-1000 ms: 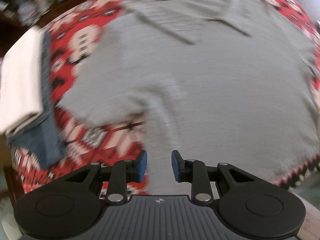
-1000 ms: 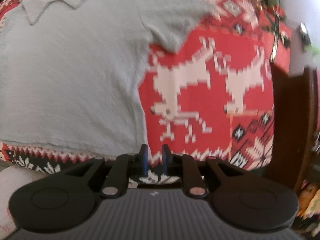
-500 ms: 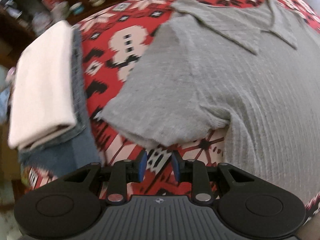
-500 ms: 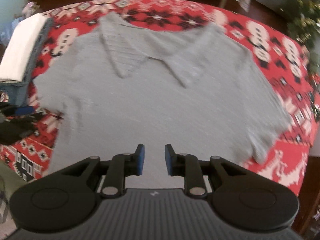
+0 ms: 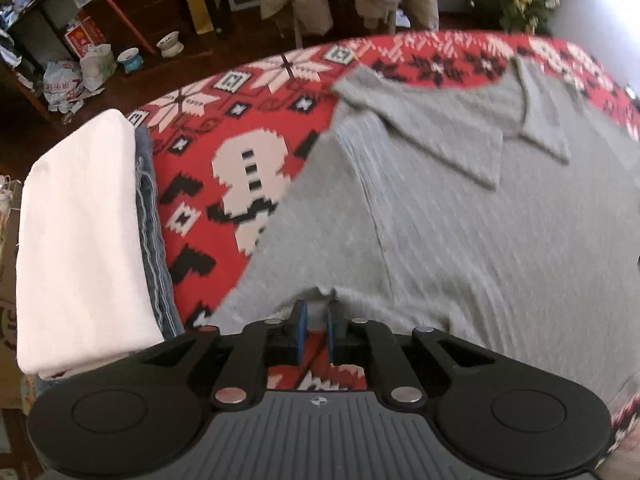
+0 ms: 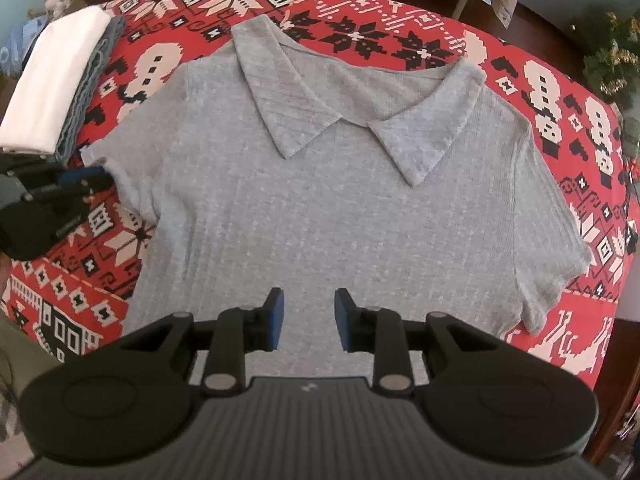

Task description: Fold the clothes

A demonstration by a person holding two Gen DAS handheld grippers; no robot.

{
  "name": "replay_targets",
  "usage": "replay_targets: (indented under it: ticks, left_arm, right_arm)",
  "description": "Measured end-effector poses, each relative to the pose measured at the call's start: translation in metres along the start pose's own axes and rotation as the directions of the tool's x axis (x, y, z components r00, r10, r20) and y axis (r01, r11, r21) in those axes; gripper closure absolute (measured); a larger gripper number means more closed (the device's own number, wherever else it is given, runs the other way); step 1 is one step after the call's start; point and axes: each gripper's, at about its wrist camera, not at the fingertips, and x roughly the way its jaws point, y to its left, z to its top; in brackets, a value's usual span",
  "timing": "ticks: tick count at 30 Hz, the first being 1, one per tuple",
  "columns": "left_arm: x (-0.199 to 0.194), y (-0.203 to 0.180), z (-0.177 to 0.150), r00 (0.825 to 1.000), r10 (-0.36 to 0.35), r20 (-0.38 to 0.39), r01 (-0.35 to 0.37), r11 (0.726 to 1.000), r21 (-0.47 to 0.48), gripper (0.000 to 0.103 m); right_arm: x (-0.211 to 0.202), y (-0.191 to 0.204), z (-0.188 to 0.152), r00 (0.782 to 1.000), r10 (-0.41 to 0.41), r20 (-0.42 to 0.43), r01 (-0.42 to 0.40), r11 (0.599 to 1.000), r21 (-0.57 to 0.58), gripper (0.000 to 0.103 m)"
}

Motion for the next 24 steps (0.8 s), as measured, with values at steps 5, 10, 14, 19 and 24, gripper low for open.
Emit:
replay_targets:
  ticks: [5, 10, 14, 19, 24]
  left_arm:
    - [0.007, -0.004, -0.002, 1.0, -0.008, -0.015, 0.009, 0.997, 0.082, 0.093]
    - [0.003, -0.015, -0.014, 0.999, -0.04, -0.027, 0.044, 0.985, 0.167, 0.093]
    - [0.002, -0.022, -0.021, 0.997, -0.068, -0.022, 0.072, 0.976, 0.207, 0.093]
    - [0.0, -0.035, -0.03, 0.997, -0.078, -0.01, 0.077, 0.935, 0.347, 0.093]
    - [-0.009, -0.038, -0.044, 0.993, -0.115, -0.005, 0.103, 0.872, 0.478, 0.084]
  right_arm:
    - [0.004, 0.005, -0.005, 1.0, 0.003, -0.017, -0.003, 1.0, 0.021, 0.07]
    - [0.002, 0.004, -0.014, 1.0, -0.002, -0.028, 0.003, 0.999, 0.041, 0.068]
    - [0.003, 0.001, -0.021, 0.999, -0.011, -0.039, 0.014, 0.998, 0.065, 0.068]
    - [0.001, 0.002, -0.027, 0.999, -0.015, -0.037, 0.018, 0.996, 0.085, 0.066]
    - [-0.002, 0.003, -0.036, 0.999, -0.017, -0.034, 0.02, 0.995, 0.099, 0.062]
